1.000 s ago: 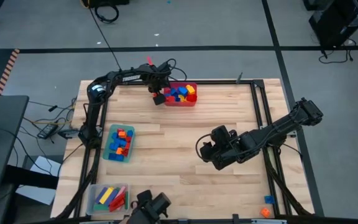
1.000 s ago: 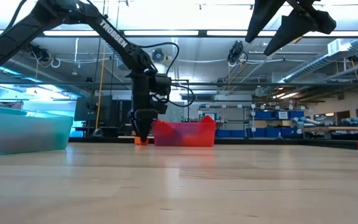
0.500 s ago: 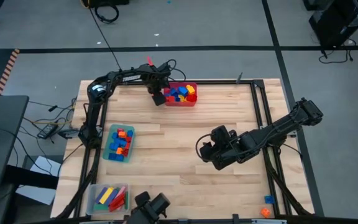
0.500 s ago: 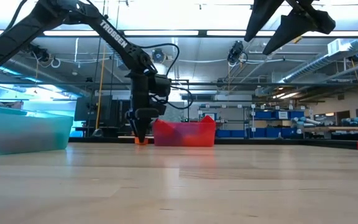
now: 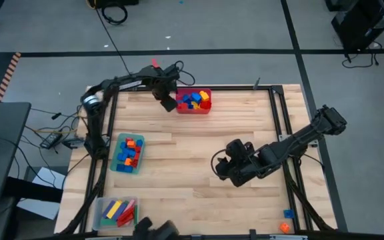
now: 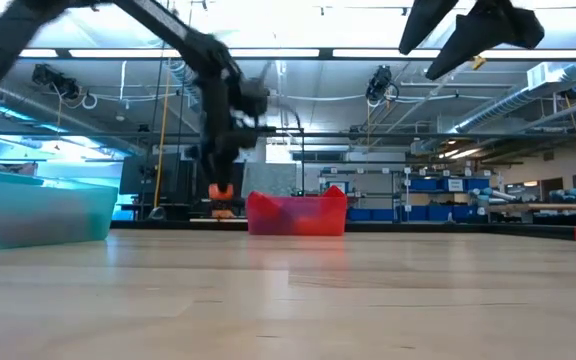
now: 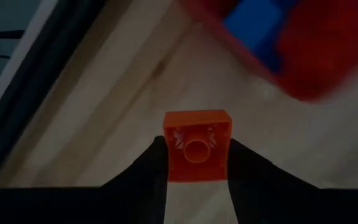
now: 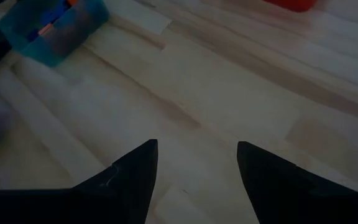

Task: Sort blocks by size
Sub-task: Put the orange 4 studded building block into the teal bin

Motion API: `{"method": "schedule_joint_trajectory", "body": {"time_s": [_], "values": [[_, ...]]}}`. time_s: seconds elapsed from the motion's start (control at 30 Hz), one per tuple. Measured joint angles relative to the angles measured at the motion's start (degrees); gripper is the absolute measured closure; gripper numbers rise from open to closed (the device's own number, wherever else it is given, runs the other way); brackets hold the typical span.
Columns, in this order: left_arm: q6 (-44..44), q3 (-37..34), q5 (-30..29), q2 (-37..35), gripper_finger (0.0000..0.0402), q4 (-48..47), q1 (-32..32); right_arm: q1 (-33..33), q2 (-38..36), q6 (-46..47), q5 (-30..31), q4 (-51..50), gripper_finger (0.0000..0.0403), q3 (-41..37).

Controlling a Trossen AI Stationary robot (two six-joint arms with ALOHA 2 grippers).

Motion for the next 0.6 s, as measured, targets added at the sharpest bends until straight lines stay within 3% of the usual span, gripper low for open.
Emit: {"method": "schedule_joint_trajectory", "body": {"time_s": [0.3,0.47,0.6], "values": [[-22.3,-19.8,-2.8,-27.0,0.0255,1.1,-9.6,7.4,0.0,-1.9,2.6,0.1,0.0169,0.0],[-41.8,-29.2,-3.5,-42.3,0.0252,0.4,-19.7,10.1,0.0,-3.7,2.6,0.1,0.0169,0.0],[-54.9,-33.6,-6.4,-49.0,0.0251,-3.2,-28.4,10.3,0.0,-6.3,2.6,0.1,0.0169,0.0]]}}
